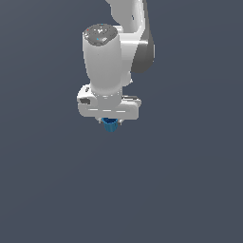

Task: Pick up the object and move it to a goal position.

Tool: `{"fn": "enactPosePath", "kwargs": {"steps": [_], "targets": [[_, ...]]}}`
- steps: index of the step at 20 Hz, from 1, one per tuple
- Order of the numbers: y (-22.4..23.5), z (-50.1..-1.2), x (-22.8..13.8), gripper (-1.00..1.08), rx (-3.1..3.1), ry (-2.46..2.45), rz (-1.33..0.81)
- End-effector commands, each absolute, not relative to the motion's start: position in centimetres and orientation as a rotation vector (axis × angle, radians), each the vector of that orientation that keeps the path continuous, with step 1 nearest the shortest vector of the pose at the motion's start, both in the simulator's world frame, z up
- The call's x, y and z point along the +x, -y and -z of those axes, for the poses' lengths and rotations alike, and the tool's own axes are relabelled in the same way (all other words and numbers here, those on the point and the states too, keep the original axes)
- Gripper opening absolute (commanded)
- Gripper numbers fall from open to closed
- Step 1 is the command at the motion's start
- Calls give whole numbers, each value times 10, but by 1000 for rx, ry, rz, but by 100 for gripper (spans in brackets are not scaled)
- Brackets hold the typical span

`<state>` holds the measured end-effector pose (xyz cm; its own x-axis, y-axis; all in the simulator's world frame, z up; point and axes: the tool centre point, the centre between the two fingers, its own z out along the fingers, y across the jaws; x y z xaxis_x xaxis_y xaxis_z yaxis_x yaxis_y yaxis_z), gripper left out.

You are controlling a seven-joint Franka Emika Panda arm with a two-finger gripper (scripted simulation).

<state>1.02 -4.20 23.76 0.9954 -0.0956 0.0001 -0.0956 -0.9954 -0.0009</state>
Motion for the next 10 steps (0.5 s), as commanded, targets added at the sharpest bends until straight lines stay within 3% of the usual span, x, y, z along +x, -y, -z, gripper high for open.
{"fn": "enactPosePath", "kwargs": {"steps": [1, 10], "targets": [[49, -255, 7, -100, -3137, -149, 0], [59, -281, 4, -100, -3138, -149, 0]]}}
